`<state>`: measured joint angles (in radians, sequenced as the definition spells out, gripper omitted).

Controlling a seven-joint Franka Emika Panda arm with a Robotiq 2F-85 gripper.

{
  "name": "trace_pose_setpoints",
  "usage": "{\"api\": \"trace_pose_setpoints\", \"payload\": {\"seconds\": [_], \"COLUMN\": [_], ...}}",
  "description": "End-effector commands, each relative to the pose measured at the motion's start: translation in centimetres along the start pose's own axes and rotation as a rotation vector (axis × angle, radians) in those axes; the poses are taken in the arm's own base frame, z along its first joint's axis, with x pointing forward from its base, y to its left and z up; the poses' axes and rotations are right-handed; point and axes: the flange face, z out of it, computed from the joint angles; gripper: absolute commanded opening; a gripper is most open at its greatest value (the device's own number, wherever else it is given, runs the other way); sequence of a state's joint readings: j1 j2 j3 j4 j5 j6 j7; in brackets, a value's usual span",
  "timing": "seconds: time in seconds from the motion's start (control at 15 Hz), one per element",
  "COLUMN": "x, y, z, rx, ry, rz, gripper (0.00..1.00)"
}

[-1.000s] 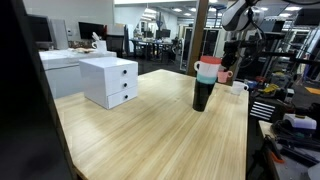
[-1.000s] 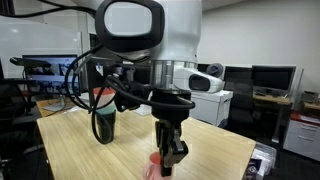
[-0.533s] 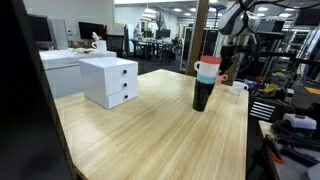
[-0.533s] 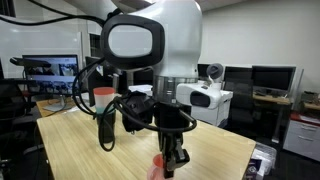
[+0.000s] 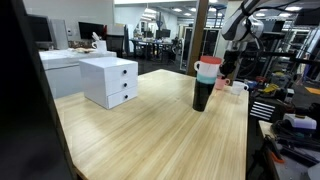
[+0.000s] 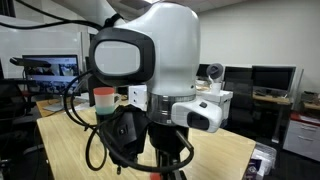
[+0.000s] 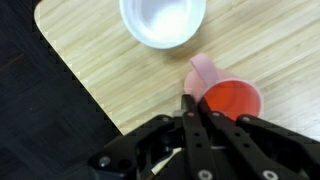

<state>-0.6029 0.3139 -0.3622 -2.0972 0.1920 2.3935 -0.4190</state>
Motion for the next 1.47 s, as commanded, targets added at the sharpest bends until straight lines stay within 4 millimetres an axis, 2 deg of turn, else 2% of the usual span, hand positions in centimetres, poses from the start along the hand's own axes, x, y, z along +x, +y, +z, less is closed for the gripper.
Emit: {"api": "trace_pose_setpoints", "payload": {"seconds": [0.0,0.07,0.2,0.4,0.6,0.67,0.73,0.93,1.0,1.2,1.27,1.4], "x": [-1.1,-1.2,-1.3,-0.5,0.7,0.8,0.6,-0.7,-1.5,-3.4,-3.9,-4.7], "y": [0.2,0.0,-0.8,-2.5,-5.7,-7.7,-10.9,-18.7,-22.0,-28.0,-29.4,-31.2], "z": [0.5,0.4,-0.5,-4.5,-10.8,-12.5,-14.1,-17.5,-18.8,-19.8,-19.7,-19.3], "rx": [0.031,0.045,0.065,0.052,0.036,0.047,0.071,0.125,0.138,0.155,0.155,0.119], "ry": [0.029,0.028,0.039,0.088,0.166,0.190,0.205,0.199,0.190,0.134,0.108,0.068], "rz": [-0.022,-0.024,-0.031,-0.076,-0.120,-0.155,-0.197,-0.299,-0.335,-0.407,-0.427,-0.434], "gripper": [0.30,0.31,0.45,0.68,0.88,0.95,0.99,1.00,1.00,1.00,1.00,1.00]}}
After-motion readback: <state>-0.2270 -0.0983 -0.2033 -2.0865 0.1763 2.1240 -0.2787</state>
